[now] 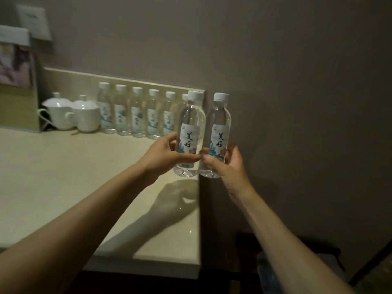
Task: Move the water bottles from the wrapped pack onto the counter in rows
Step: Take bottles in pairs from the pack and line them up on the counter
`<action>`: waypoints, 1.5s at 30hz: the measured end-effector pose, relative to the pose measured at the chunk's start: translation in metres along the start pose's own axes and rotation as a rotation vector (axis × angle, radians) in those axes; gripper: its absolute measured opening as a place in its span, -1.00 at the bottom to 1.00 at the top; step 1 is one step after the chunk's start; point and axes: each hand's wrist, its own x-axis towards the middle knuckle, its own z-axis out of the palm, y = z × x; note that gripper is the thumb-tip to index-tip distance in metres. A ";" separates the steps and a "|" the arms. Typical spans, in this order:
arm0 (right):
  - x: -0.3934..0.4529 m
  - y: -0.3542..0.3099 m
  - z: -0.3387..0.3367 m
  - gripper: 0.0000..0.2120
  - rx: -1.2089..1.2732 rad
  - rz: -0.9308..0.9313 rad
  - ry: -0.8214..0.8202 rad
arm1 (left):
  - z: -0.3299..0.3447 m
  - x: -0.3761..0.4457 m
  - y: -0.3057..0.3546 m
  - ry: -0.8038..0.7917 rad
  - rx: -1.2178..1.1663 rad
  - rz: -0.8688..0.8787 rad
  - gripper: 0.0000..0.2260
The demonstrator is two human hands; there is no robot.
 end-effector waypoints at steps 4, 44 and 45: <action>0.013 0.008 0.069 -0.49 -0.079 0.005 -0.015 | -0.066 -0.008 -0.018 0.075 -0.006 -0.025 -0.44; 0.163 0.093 0.267 -0.29 -0.576 0.131 -0.017 | -0.256 0.090 -0.104 0.399 0.438 -0.094 -0.50; 0.165 0.094 0.271 -0.27 -0.628 0.136 0.007 | -0.260 0.093 -0.104 0.392 0.445 -0.088 -0.49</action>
